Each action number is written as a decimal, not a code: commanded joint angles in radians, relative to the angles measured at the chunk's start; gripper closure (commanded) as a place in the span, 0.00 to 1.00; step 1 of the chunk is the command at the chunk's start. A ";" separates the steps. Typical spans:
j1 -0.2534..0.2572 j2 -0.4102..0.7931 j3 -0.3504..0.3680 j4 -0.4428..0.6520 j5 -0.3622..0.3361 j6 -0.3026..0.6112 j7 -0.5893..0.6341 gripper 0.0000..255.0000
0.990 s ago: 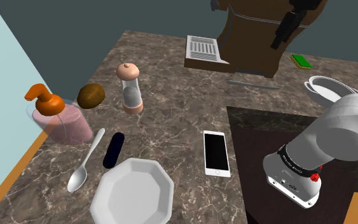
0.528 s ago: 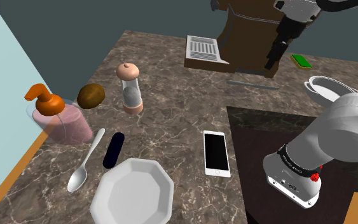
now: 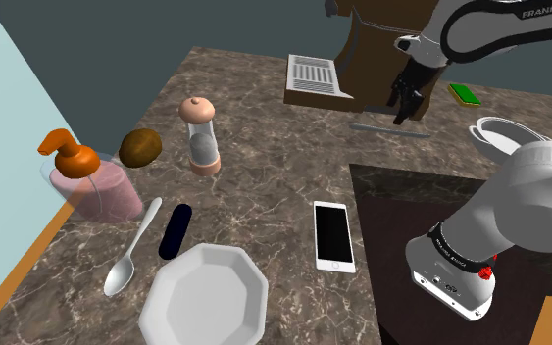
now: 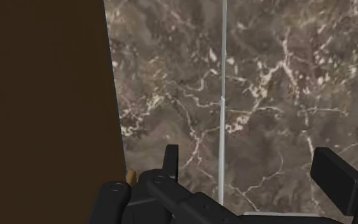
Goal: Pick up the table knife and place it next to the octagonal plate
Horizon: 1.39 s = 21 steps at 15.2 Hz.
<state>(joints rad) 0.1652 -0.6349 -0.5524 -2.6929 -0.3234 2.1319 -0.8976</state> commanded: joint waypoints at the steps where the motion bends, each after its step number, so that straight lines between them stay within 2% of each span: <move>1: 0.015 0.034 -0.031 -0.011 -0.010 0.051 -0.046 0.00; 8: 0.027 0.105 -0.068 -0.058 -0.017 0.168 -0.052 0.00; 15: 0.027 0.105 -0.068 -0.058 -0.017 0.168 -0.052 0.00; 16: 0.027 0.105 -0.068 -0.058 -0.017 0.168 -0.052 1.00; 21: 0.027 0.105 -0.068 -0.058 -0.017 0.168 -0.052 1.00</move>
<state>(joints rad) 0.1919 -0.5303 -0.6202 -2.7506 -0.3401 2.2996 -0.9495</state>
